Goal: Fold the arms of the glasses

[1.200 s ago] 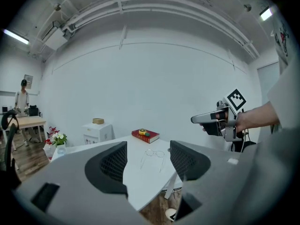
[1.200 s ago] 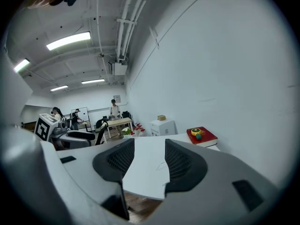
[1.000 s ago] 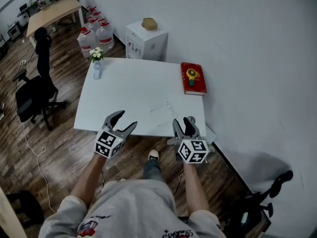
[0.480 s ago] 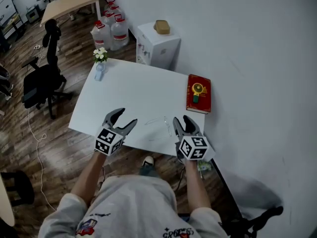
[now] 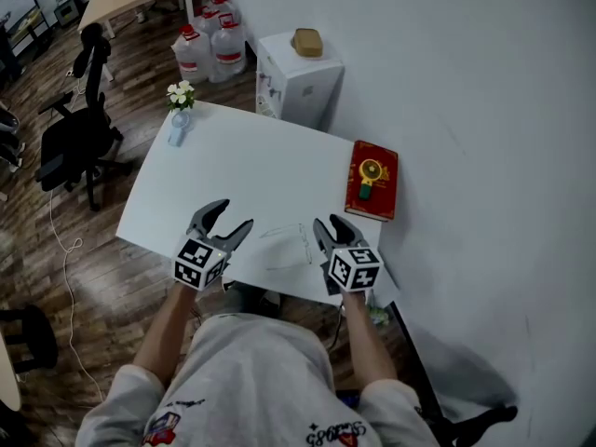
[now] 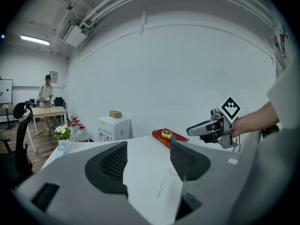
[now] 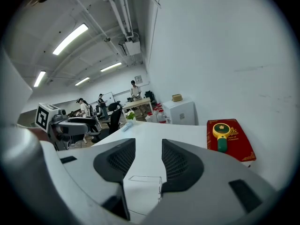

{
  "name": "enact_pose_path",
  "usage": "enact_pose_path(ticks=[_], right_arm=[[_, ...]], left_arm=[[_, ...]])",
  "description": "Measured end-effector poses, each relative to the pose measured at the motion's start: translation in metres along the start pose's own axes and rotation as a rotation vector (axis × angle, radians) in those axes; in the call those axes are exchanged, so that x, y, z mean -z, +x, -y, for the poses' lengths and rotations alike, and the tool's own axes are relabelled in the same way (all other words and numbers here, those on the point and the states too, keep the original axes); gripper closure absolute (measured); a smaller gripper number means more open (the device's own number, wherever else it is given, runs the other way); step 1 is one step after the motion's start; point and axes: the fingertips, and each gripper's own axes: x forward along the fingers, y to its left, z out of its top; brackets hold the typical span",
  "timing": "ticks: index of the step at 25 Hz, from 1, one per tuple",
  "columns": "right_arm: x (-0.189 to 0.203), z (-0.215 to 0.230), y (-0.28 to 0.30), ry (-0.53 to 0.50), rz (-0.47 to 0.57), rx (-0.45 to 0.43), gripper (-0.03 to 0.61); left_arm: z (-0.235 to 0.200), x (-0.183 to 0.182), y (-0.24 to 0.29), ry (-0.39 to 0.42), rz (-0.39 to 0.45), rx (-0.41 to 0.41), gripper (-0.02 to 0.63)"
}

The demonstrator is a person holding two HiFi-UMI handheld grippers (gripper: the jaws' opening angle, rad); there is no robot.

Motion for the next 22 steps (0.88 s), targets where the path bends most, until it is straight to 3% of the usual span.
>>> enact_pose_path(ticks=[7, 13, 22], right_arm=[[0.041, 0.014, 0.033, 0.022, -0.131, -0.010, 0.414], [0.104, 0.026, 0.051, 0.063, -0.337, -0.043, 0.428], [0.150, 0.032, 0.069, 0.217, -0.512, -0.115, 0.434]], left_arm=[[-0.023, 0.011, 0.016, -0.030, -0.025, -0.005, 0.333], [-0.032, 0.029, 0.022, -0.052, -0.056, -0.011, 0.333], [-0.047, 0.046, 0.015, -0.091, -0.081, -0.048, 0.333]])
